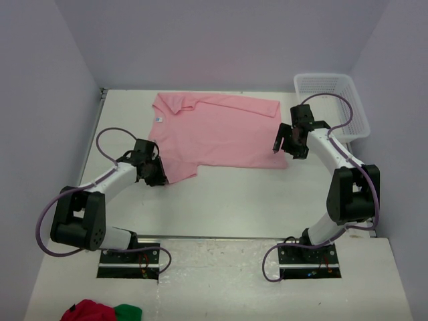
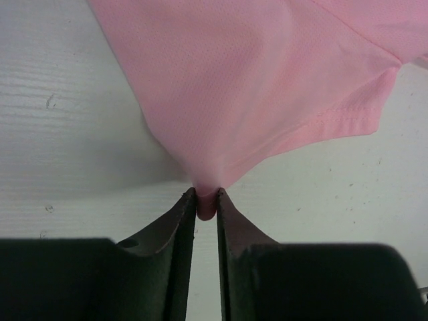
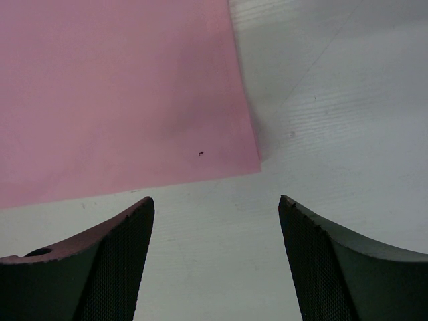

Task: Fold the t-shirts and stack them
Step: Flatten out the tshirt

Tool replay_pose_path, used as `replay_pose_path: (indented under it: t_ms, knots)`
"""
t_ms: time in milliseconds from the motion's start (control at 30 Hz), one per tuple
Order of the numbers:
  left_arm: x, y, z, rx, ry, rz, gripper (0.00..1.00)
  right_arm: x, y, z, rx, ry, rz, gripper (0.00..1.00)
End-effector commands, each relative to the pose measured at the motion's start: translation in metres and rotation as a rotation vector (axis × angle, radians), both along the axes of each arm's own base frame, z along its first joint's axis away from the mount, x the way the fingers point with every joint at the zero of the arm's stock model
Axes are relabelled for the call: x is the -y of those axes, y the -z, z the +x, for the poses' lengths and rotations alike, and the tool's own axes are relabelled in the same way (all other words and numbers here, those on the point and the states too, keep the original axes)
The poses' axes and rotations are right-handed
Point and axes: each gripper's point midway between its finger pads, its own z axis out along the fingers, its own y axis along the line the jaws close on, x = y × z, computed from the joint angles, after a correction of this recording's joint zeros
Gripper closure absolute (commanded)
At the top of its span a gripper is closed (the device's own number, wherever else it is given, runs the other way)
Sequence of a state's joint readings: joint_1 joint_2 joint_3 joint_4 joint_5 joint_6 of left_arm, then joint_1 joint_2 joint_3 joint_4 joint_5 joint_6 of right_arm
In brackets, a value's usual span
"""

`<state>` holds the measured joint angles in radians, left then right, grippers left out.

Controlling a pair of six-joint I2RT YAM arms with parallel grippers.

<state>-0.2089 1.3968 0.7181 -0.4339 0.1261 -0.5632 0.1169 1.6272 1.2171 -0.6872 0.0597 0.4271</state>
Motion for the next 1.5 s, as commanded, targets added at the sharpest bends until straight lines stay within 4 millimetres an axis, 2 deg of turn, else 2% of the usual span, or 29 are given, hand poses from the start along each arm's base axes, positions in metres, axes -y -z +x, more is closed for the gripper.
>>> replay_pose_path:
  t_ms: [0,67,100,233,367,600,800,933,1067,1467]
  knots:
    - [0.001,-0.003,0.004,0.023,-0.003,-0.018,0.81,0.000,-0.015,0.003,0.055,0.000,0.006,0.25]
    - [0.000,-0.004,0.008,0.029,-0.005,-0.008,0.96,0.001,-0.014,0.003,0.048,0.001,0.000,0.25]
    - [0.000,-0.004,0.009,0.031,-0.002,-0.007,1.00,0.002,-0.013,0.003,0.047,0.003,-0.004,0.25]
    - [-0.001,-0.012,0.015,0.047,-0.005,-0.002,1.00,0.005,-0.012,0.002,0.042,0.011,-0.024,0.24]
    - [-0.011,-0.024,0.018,0.086,-0.036,0.042,1.00,0.017,-0.004,-0.001,0.002,0.053,-0.067,0.24]
    - [-0.019,-0.057,0.027,0.176,-0.060,0.073,1.00,0.021,0.030,-0.011,-0.125,0.082,-0.067,0.26]
    - [-0.009,-0.057,0.033,0.182,-0.017,0.036,1.00,0.005,0.042,-0.012,-0.177,0.059,0.024,0.32]
    - [-0.007,-0.057,0.036,0.195,0.002,0.031,1.00,0.009,0.050,-0.013,-0.202,0.071,0.002,0.34]
    - [-0.005,-0.056,0.038,0.197,0.020,0.026,1.00,0.004,0.051,-0.010,-0.206,0.074,0.026,0.38]
    - [-0.002,-0.065,0.036,0.224,0.052,-0.010,1.00,0.004,0.061,-0.010,-0.236,0.112,0.032,0.57]
